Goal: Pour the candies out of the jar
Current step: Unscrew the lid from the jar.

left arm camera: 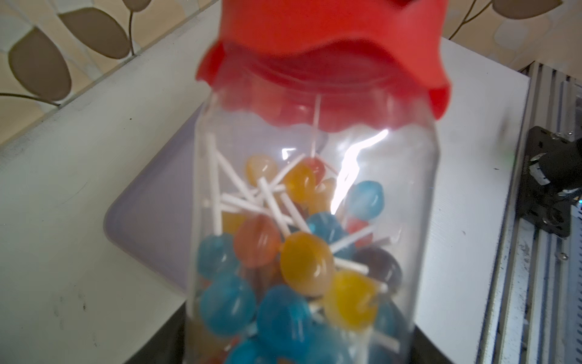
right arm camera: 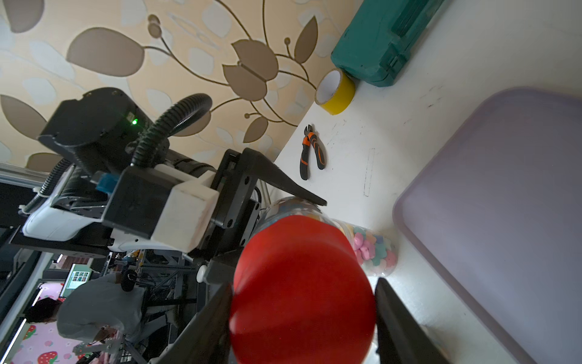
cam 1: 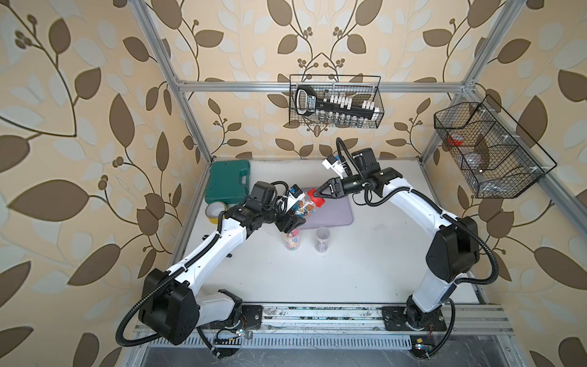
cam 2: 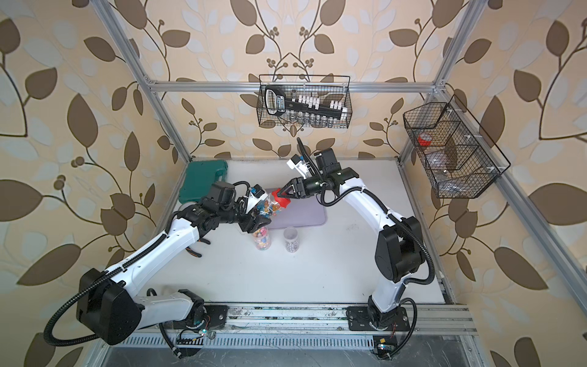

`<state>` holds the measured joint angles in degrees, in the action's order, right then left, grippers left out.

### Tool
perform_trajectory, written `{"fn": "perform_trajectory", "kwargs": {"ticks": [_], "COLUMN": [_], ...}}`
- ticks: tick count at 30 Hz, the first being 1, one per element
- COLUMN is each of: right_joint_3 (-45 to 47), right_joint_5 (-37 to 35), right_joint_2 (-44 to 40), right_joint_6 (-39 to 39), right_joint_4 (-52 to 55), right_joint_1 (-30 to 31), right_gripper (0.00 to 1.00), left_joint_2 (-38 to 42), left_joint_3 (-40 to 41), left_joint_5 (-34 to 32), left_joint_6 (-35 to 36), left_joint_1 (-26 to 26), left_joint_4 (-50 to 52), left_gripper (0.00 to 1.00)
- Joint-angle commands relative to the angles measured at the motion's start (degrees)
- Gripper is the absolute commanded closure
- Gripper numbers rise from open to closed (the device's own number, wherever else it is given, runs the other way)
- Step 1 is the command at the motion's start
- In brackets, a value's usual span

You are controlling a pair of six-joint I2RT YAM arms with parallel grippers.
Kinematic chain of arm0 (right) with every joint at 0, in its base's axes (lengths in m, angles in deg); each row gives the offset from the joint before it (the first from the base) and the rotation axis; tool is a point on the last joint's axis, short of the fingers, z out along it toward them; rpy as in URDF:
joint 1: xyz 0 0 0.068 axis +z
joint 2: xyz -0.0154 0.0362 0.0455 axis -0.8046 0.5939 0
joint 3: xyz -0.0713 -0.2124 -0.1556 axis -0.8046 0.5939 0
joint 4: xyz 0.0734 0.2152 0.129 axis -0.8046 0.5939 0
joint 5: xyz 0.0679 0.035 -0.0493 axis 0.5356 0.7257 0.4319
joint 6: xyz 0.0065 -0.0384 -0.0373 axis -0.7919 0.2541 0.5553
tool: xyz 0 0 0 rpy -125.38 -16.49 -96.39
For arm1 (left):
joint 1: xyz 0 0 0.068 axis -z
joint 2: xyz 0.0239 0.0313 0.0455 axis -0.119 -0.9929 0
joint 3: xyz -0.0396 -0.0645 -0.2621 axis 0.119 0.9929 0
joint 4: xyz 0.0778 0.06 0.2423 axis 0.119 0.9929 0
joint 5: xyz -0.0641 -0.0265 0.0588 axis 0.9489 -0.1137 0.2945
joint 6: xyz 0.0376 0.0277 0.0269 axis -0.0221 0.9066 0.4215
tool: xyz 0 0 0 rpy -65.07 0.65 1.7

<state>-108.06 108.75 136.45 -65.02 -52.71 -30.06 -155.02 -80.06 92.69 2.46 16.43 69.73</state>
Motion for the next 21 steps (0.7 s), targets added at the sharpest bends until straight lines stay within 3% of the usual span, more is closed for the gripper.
{"fn": "perform_trajectory", "kwargs": {"ticks": [1,13,21], "right_joint_3": [1.7,4.3,5.0], "right_joint_5": [9.7,18.7,18.5], "right_joint_2": [-2.4,-3.9,-4.7], "right_joint_6": [4.0,16.7,18.9], "right_joint_4": [-3.7,-4.4,-4.2], "right_joint_1": [1.5,1.1,0.7], "right_gripper": [0.44,0.42,0.41], "left_joint_2": [-0.9,-2.7,-3.3], "left_joint_3": [-4.2,-6.0,-6.8], "left_joint_5": [9.2,19.6,21.4], "left_joint_6": [-2.7,-4.6,-4.2], "left_joint_1": [-0.7,-2.9,-3.2], "left_joint_4": [-7.7,-6.6,-5.3], "left_gripper": [0.34,0.33,0.33]}}
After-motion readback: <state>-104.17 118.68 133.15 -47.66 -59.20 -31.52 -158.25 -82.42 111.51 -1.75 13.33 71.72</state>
